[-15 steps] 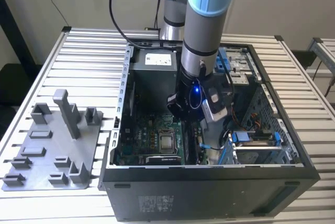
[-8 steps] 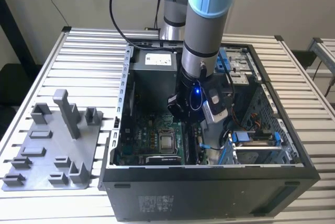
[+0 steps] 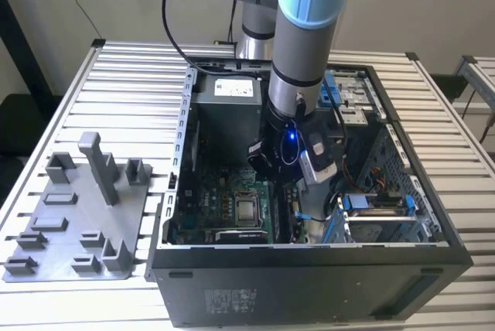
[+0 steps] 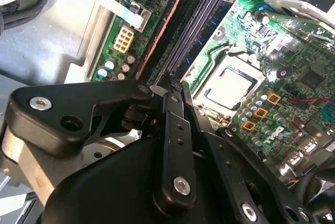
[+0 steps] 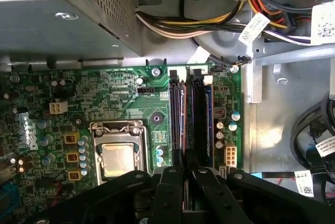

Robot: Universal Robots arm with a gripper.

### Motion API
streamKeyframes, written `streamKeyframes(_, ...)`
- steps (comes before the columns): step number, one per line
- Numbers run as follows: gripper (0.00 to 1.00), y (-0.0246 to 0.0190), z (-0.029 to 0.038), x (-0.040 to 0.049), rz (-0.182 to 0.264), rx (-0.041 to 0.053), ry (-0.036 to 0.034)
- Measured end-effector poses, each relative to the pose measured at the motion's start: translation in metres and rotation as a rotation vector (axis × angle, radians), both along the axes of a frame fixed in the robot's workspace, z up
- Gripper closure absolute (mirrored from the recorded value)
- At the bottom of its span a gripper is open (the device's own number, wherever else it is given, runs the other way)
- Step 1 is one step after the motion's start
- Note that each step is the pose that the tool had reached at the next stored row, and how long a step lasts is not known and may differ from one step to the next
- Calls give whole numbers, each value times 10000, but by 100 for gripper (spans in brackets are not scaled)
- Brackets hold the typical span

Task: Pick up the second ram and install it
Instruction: 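Insert the second ram into the second slot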

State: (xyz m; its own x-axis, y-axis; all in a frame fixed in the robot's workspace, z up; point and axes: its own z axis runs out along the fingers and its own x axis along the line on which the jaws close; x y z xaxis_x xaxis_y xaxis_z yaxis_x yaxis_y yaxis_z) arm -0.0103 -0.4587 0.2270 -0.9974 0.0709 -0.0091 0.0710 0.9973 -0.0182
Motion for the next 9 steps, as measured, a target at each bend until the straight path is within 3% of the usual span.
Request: streamKeyframes(9,86,-1,-35,3,0,-7,1)
